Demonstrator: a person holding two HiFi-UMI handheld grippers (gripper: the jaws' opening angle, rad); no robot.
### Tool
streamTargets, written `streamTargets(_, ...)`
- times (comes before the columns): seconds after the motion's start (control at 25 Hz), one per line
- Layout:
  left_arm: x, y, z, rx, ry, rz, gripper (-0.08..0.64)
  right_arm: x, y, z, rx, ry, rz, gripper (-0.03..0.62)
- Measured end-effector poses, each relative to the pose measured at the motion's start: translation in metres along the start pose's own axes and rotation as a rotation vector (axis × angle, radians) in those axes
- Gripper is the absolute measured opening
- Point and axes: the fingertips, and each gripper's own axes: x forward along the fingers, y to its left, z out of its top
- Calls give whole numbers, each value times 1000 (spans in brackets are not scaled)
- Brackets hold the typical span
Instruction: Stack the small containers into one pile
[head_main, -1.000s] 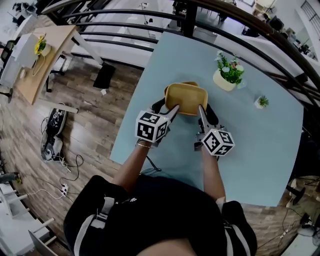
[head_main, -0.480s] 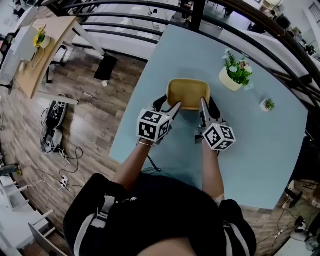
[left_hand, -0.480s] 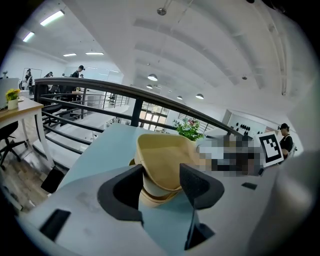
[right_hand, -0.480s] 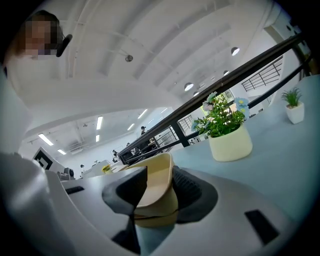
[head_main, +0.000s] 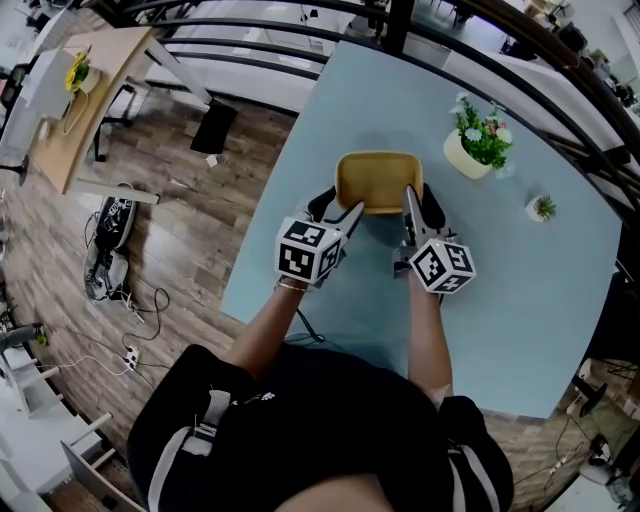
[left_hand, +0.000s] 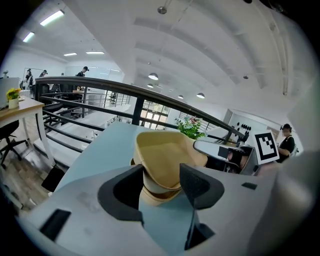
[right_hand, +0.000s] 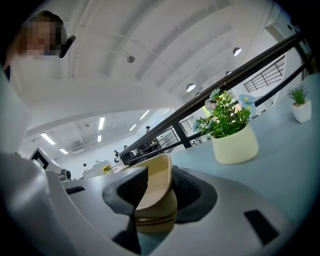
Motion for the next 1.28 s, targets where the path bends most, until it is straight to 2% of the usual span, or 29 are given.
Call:
streamTargets(0.48, 6, -2, -17, -9, 59, -22, 210, 2, -10, -13, -18, 47, -28, 150)
streamTargets(0.64, 9, 0, -20, -9, 72, -23, 210, 1, -17, -18, 19, 60, -45, 156)
streamTargets(1.04, 5, 8, -24, -3, 82, 5, 210, -10, -23, -14, 20, 67, -75, 170)
streamTargets(1.28, -8, 10, -15, 23, 56, 15, 210, -24, -18, -9, 27, 58, -86, 172)
